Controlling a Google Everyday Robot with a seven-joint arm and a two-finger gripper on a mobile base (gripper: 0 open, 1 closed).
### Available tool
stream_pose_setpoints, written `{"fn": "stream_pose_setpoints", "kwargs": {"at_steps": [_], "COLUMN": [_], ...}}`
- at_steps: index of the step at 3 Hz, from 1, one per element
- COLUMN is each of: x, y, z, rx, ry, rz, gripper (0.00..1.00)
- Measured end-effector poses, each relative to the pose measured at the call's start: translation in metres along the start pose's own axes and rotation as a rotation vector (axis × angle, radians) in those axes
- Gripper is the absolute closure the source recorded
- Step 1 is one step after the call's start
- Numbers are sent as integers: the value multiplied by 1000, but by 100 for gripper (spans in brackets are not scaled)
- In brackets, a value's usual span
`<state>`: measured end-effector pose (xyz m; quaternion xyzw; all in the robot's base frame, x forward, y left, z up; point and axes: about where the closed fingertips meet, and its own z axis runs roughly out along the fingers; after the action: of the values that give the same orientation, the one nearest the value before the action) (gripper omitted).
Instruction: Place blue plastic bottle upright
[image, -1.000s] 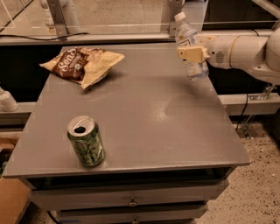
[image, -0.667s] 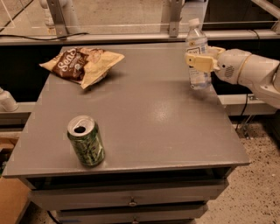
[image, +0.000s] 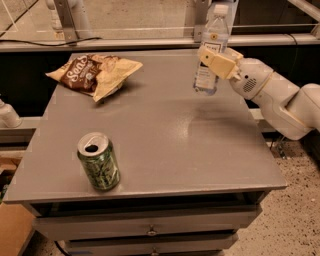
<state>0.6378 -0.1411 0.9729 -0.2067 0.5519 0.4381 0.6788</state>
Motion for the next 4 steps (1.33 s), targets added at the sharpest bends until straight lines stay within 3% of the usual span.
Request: {"fn": "stream_pose_setpoints", "kwargs": {"at_steps": [1,2,4], "x": [-6,4,33], "y": [28,43,40], "z": [22,26,5], "rx": [-113,-212,-318], "ry": [-74,-49,43], "rz": [26,-7,-96], "gripper": [100,100,100]}}
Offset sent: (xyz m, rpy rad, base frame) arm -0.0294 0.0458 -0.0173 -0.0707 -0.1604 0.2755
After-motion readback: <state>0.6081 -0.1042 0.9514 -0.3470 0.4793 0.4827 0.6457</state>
